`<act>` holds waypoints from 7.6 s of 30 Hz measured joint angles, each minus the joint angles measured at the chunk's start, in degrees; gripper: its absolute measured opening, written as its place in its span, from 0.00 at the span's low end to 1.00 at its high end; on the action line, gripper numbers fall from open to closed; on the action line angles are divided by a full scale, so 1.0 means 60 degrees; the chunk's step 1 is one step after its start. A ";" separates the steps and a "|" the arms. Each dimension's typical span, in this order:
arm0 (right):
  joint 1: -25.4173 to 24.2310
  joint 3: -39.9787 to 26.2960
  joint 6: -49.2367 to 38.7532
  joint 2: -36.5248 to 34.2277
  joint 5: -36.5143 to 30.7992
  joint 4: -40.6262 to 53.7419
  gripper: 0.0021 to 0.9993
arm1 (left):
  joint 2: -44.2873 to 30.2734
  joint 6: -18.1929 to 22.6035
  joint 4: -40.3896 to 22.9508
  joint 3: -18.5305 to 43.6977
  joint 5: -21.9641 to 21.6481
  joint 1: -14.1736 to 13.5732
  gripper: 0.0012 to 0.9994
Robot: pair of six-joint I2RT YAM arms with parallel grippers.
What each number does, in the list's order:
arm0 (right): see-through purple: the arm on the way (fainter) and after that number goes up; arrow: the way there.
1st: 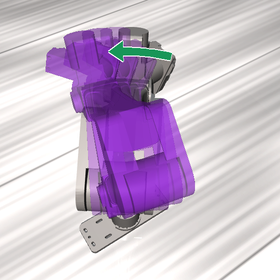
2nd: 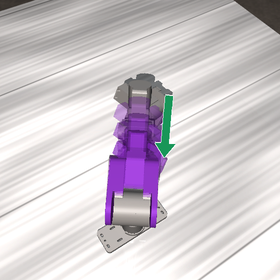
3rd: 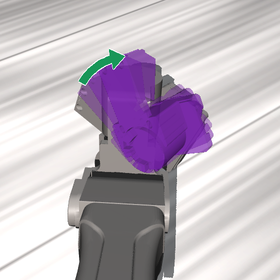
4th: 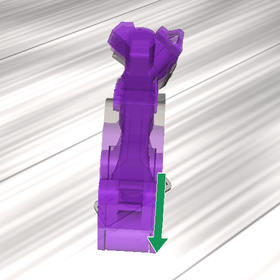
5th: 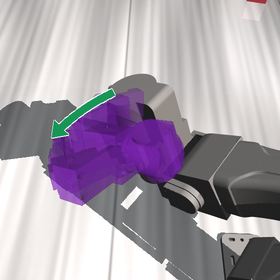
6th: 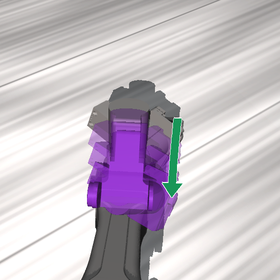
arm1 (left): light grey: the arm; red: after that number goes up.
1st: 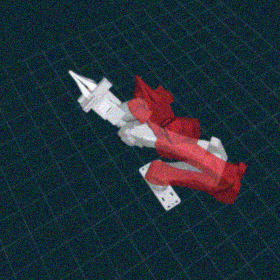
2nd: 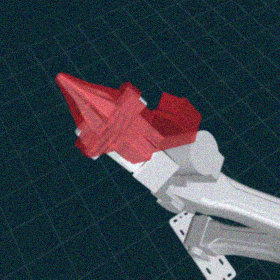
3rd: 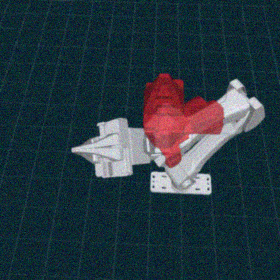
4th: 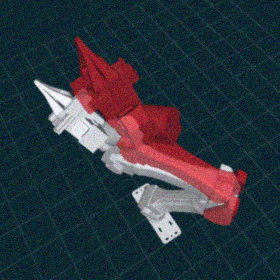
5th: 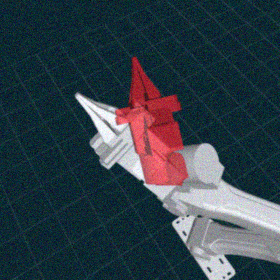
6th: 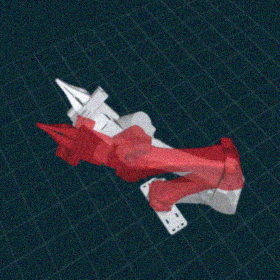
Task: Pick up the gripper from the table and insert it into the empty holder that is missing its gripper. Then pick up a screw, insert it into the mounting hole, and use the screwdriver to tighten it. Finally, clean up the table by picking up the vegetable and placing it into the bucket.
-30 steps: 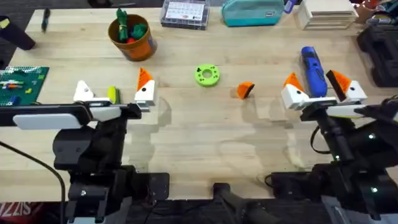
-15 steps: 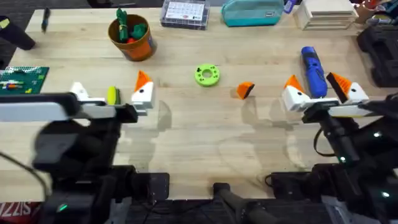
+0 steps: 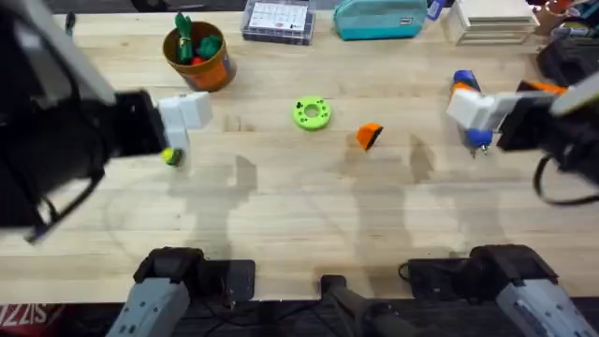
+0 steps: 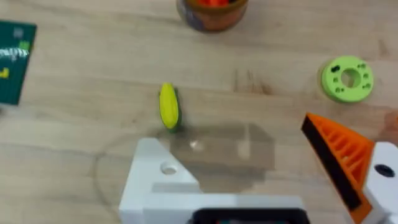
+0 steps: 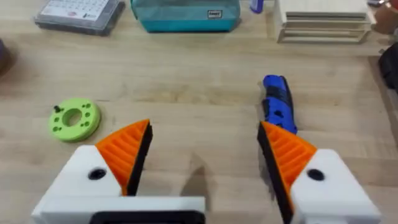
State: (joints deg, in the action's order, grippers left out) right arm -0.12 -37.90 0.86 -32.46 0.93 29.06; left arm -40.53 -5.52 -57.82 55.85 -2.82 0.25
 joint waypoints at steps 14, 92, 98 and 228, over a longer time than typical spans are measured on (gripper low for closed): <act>0.0000 -0.2916 0.0000 -0.3099 0.0292 0.1737 0.99 | -0.4019 -0.0452 -0.2061 0.1874 -0.0647 0.0050 0.99; 0.0000 -0.2916 0.0000 -0.3098 0.0299 0.1737 0.99 | 0.3757 -0.1377 0.6809 -0.7568 0.3561 0.1559 0.99; 0.0000 -0.2916 0.0000 -0.3097 0.0310 0.1738 0.99 | 0.4857 -0.1333 0.7752 -0.8661 0.5102 0.1559 0.99; 0.4251 -0.4588 -0.2010 -1.0139 0.0369 0.3283 0.78 | 0.6706 0.0336 0.8635 -0.9113 0.9369 -0.0590 0.98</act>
State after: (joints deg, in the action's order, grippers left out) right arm 25.39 -65.43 -11.20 -93.30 3.14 48.76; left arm -0.30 -3.51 -6.01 1.17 53.39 -3.29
